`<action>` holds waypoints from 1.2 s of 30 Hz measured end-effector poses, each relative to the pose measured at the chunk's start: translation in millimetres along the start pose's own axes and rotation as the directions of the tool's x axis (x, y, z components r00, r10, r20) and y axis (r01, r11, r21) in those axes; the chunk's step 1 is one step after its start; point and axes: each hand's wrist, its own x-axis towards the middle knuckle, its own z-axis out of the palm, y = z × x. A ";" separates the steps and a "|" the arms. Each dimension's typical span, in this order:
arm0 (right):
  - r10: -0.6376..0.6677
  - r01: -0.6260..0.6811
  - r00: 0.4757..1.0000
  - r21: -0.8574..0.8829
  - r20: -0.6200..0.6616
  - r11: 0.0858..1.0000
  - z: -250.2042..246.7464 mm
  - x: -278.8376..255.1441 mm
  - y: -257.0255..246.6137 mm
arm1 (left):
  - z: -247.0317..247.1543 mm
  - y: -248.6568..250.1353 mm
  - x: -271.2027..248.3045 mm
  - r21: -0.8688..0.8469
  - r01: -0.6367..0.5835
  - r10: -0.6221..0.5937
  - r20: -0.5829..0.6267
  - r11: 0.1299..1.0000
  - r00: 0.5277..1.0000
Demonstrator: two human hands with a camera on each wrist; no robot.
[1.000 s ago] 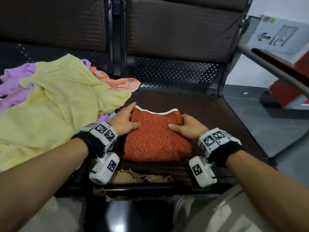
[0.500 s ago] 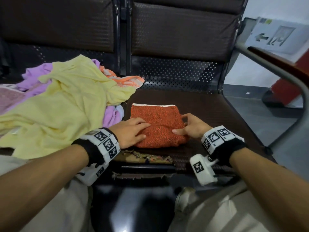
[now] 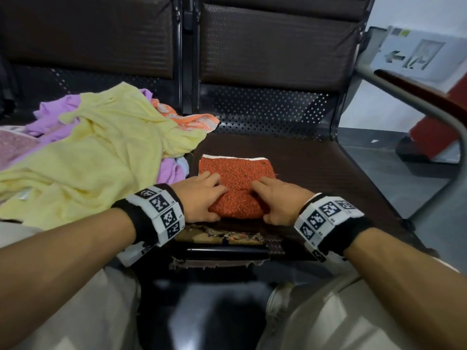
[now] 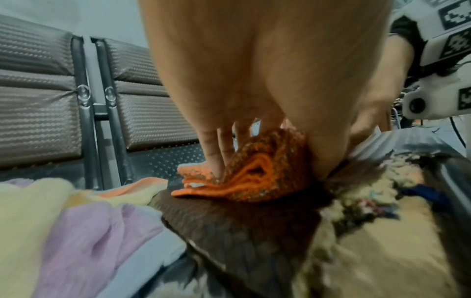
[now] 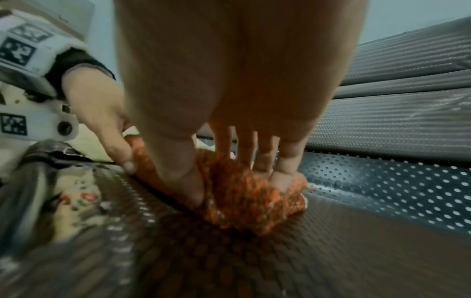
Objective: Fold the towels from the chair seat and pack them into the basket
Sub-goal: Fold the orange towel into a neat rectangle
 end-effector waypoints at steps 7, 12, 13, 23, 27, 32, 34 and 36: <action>-0.025 0.051 0.990 0.187 -0.137 0.981 -20.1 18.0 13.2 | -25.2 -8.7 12.0 -0.245 0.080 -0.104 -0.084 0.966 0.991; -0.042 0.052 0.998 0.293 -0.040 0.955 -34.2 23.9 26.9 | -33.2 -35.0 15.1 -0.491 0.140 -0.142 0.033 0.860 0.989; -0.019 0.032 0.999 0.324 -0.043 0.945 -35.5 27.7 29.4 | -32.7 -40.7 16.1 -0.543 0.152 -0.150 0.048 0.826 0.987; 0.284 -0.215 0.957 0.805 0.061 0.552 -19.0 76.2 54.4 | -15.8 -66.1 38.4 -0.573 0.313 -0.380 0.004 0.757 0.925; 0.440 -0.426 0.880 0.708 0.180 0.563 -9.3 91.1 60.6 | -6.1 -68.4 50.0 -0.480 0.358 -0.420 -0.025 0.801 0.907; 0.531 -0.569 0.816 0.482 0.229 0.666 -9.2 96.2 60.1 | -3.6 -74.3 55.4 -0.414 0.379 -0.391 0.059 0.828 0.919; 0.515 -0.576 0.816 0.459 0.263 0.677 -9.8 97.6 57.5 | -4.3 -72.6 55.2 -0.413 0.365 -0.372 0.066 0.835 0.926; 0.477 -0.573 0.817 0.542 0.323 0.614 -9.5 97.9 54.0 | -7.3 -69.3 52.9 -0.393 0.352 -0.347 0.087 0.850 0.934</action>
